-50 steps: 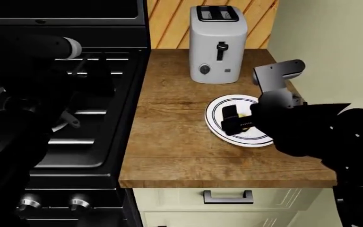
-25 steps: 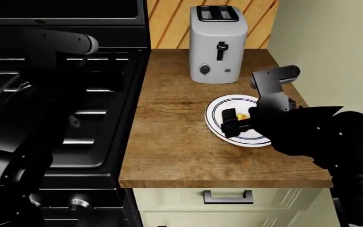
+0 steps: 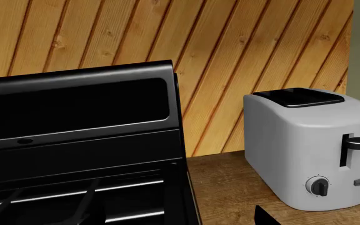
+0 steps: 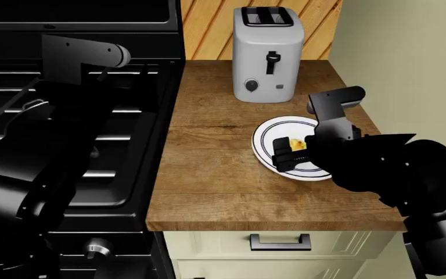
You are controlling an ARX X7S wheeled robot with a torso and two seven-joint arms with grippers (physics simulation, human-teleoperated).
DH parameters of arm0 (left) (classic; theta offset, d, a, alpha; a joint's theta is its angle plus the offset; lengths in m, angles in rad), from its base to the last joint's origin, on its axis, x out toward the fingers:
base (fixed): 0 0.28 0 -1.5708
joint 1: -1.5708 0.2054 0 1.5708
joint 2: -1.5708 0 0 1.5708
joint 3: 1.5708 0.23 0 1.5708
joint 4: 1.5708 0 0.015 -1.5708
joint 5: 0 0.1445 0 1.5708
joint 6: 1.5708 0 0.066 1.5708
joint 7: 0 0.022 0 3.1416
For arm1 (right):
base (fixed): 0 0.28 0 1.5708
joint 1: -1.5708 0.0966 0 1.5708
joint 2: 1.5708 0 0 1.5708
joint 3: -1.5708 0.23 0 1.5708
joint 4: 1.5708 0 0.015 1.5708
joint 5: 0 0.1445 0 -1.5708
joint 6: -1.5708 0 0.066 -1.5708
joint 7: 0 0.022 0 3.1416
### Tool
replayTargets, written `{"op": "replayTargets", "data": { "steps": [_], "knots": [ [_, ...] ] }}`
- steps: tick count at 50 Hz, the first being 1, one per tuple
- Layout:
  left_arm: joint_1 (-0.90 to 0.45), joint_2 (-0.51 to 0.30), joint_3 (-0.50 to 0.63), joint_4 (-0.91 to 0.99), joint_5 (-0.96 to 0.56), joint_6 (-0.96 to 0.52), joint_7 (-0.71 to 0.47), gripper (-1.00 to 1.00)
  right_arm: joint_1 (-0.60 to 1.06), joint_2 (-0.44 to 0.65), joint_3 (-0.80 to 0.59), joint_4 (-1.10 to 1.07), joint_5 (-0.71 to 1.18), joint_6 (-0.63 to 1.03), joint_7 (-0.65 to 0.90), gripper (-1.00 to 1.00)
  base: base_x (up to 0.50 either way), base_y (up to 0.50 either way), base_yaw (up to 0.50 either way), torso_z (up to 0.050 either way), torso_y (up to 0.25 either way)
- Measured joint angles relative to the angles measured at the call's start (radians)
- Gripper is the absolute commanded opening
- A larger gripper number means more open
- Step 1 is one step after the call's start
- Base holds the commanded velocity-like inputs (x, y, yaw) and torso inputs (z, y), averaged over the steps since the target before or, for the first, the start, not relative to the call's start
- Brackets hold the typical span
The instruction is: Frozen meat rests on a plate on the counter. Retrieve the meat and place it in a pot on a burner. Then turn the burner on.
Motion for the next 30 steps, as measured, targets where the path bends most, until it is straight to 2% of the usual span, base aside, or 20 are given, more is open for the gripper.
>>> {"op": "replayTargets", "data": {
  "steps": [30],
  "knots": [
    [0.0,-0.007,0.009,-0.018,-0.003,0.015,-0.002,1.0,0.005,-0.017,-0.039,0.056,-0.024,-0.032,-0.044,1.0,0.0,0.0,0.0,0.0,0.0]
  ]
}}
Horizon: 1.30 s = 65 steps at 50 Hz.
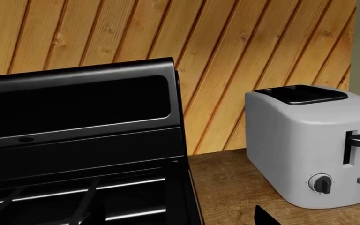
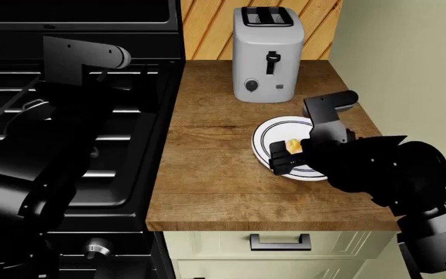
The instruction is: Frozen meat rests on a plate on the counter. Retrieve the meat and place it in a pot on a burner. Then turn the burner on.
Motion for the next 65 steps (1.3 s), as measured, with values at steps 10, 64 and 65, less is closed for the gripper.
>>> {"op": "replayTargets", "data": {
  "steps": [10,64,65],
  "knots": [
    [0.001,-0.002,0.003,0.002,-0.002,0.001,-0.003,1.0,-0.001,-0.001,-0.005,0.005,-0.002,-0.006,-0.004,1.0,0.0,0.0,0.0,0.0,0.0],
    [-0.003,-0.031,-0.019,0.114,-0.041,-0.054,-0.034,1.0,-0.022,0.051,0.082,-0.238,0.102,0.014,0.12,-1.0,0.0,0.0,0.0,0.0,0.0],
    [-0.004,-0.033,-0.021,0.12,-0.042,-0.056,-0.035,1.0,-0.021,0.053,0.089,-0.255,0.107,0.013,0.125,-1.0,0.0,0.0,0.0,0.0,0.0]
  ]
}}
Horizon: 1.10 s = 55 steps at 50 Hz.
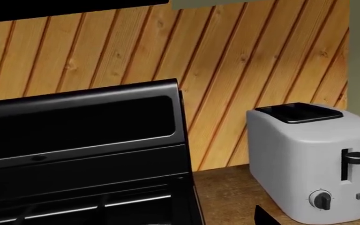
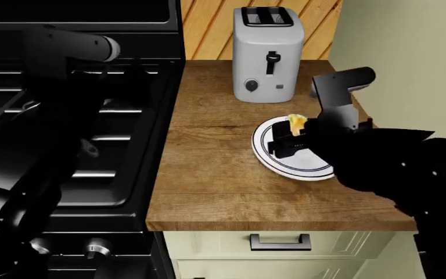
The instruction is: Frozen meat rests on a plate on the counter. Retrieve the meat and place it in a pot on a burner. Then turn the burner on.
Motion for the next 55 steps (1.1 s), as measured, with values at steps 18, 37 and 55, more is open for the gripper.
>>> {"op": "replayTargets", "data": {
  "steps": [18,37,55],
  "knots": [
    [0.006,0.001,-0.027,0.048,0.015,0.013,-0.054,1.0,0.036,0.01,0.076,-0.215,0.066,-0.012,0.081,-1.0,0.0,0.14,0.0,0.0,0.0],
    [0.013,0.012,-0.049,0.059,0.029,0.02,-0.104,1.0,0.094,-0.015,0.076,-0.271,0.091,-0.003,0.112,-1.0,0.0,0.5,0.0,0.0,0.0],
    [0.014,0.011,-0.049,0.059,0.028,0.026,-0.112,1.0,0.111,-0.021,0.065,-0.278,0.098,0.0,0.118,-1.0,0.0,0.5,0.0,0.0,0.0]
  ]
}}
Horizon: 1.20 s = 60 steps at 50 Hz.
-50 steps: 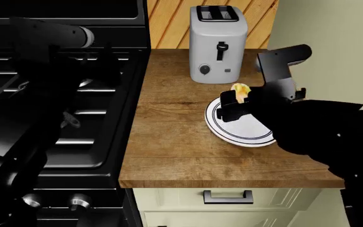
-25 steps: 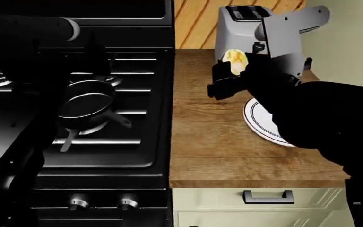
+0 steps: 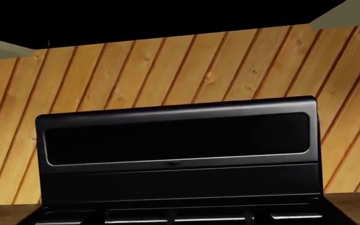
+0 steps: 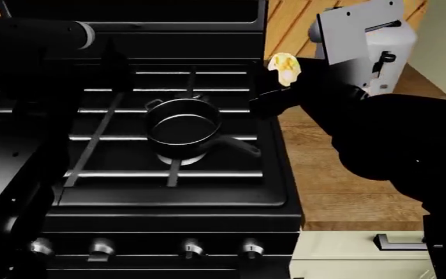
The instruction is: Frozen meat rests on a plate on the counter. Retrieve the meat and place it in a pot on a burner. Then turn the burner on.
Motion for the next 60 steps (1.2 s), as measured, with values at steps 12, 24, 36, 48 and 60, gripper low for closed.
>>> {"op": "replayTargets", "data": {
  "steps": [12,24,36,48,60],
  "knots": [
    [0.0,-0.003,0.004,0.0,-0.002,0.002,-0.001,1.0,0.0,0.002,-0.009,0.0,-0.001,-0.004,-0.004,-1.0,0.0,0.5,0.0,0.0,0.0],
    [-0.001,-0.006,0.004,-0.001,-0.005,0.002,-0.005,1.0,0.006,-0.003,-0.026,0.015,-0.013,-0.015,-0.017,-1.0,0.0,0.45,0.0,0.0,0.0],
    [-0.002,-0.007,0.003,-0.001,-0.01,-0.005,-0.01,1.0,0.032,-0.017,-0.049,0.071,-0.035,-0.022,-0.041,-1.0,0.0,0.0,0.0,0.0,0.0],
    [-0.003,0.0,-0.008,-0.001,-0.023,-0.018,-0.02,1.0,0.141,-0.075,-0.077,0.278,-0.039,0.029,-0.085,-1.0,0.0,0.0,0.0,0.0,0.0],
    [-0.006,0.013,-0.029,-0.001,-0.04,-0.046,-0.04,1.0,0.24,-0.138,-0.147,0.514,-0.082,0.044,-0.184,-1.0,0.0,0.0,0.0,0.0,0.0]
  ]
}}
